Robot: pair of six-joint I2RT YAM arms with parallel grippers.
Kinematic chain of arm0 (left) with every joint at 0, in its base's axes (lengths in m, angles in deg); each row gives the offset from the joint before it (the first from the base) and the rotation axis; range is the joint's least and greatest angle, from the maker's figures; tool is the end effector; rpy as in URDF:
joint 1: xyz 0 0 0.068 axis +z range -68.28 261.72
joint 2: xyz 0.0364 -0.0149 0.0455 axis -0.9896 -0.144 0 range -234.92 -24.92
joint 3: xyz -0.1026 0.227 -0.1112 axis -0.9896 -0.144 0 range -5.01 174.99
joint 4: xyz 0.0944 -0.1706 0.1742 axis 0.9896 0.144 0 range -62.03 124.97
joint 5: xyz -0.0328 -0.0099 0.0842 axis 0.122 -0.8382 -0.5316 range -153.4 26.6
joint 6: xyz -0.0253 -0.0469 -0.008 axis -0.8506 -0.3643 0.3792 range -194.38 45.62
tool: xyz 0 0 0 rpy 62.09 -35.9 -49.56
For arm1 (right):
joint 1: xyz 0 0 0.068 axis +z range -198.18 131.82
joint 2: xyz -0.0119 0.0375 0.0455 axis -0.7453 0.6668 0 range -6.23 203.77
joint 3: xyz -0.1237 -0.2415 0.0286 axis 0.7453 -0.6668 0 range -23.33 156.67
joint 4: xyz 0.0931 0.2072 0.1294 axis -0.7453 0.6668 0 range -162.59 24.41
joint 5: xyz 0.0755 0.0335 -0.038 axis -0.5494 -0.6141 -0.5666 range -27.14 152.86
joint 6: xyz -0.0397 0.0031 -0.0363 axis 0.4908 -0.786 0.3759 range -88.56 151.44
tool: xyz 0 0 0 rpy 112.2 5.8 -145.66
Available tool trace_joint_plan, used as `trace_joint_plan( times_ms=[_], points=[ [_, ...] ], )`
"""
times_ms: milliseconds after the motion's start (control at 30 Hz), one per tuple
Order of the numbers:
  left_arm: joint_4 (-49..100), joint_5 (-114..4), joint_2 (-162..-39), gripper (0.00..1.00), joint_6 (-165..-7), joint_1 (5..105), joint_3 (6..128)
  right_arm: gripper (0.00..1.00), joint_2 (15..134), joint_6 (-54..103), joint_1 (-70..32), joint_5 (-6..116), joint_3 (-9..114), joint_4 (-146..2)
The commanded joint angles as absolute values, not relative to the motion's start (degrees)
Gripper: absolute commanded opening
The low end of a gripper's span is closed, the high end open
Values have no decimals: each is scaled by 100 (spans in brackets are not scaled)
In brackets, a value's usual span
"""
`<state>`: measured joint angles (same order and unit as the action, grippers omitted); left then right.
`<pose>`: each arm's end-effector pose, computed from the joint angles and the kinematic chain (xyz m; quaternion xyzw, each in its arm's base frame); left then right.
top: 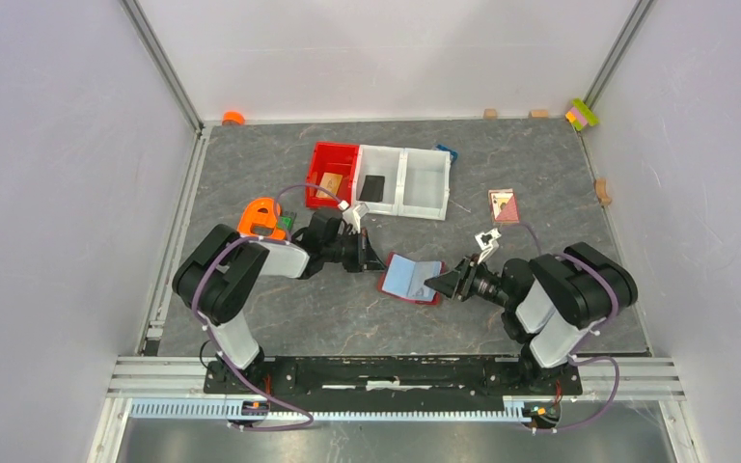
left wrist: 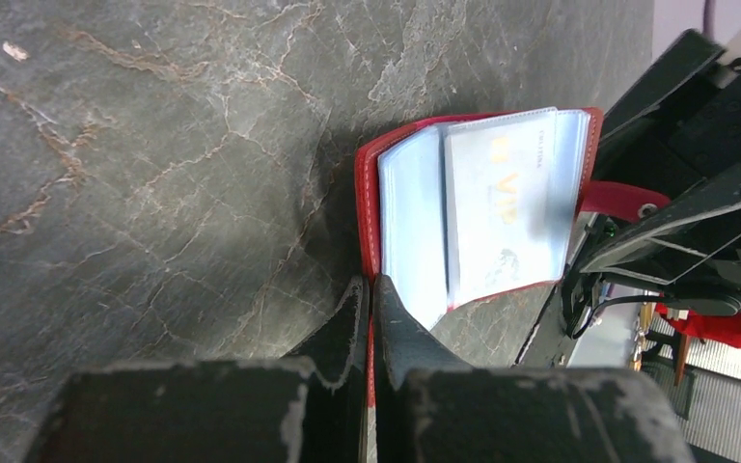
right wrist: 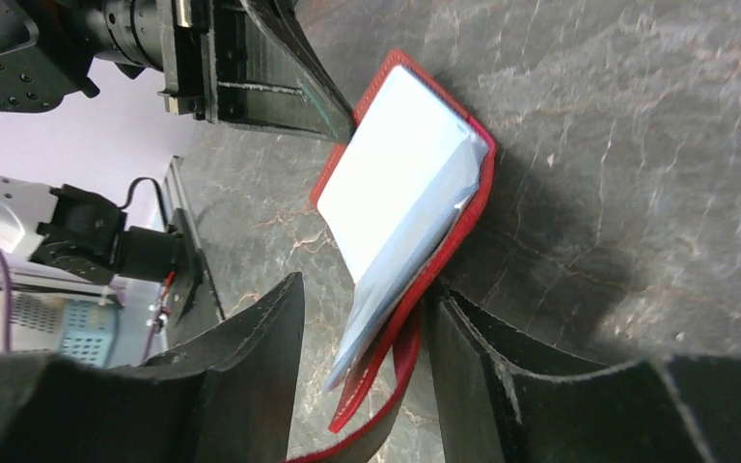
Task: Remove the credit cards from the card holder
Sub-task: Remove the credit card from the card holder.
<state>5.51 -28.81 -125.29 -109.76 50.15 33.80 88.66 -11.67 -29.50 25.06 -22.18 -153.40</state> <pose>0.2596 -0.1832 0.1211 0.0991 0.8659 -0.4502 0.1941 0.1691 0.0801 0.1054 -0.0407 0.7660 0.5201 0.3758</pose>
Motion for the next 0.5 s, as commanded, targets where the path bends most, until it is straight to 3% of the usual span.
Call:
trace_joint_plan(
  times_ms=[0,200,367,467],
  points=[
    [519,-3078,-12264,2,-10921,5040,3362,53,9317,-1936,-2969,2050,-2251,-17239],
    [557,-3103,-12245,2,-10895,5036,3376,40,9247,-1695,-2966,2136,-2149,-16564],
    [625,-3202,-12185,2,-10832,5043,3361,36,9043,-1456,-2970,2248,-2153,-16136],
    [643,-3224,-12176,2,-10827,5036,3363,28,8955,-1348,-2976,2312,-2157,-15957]
  ],
)
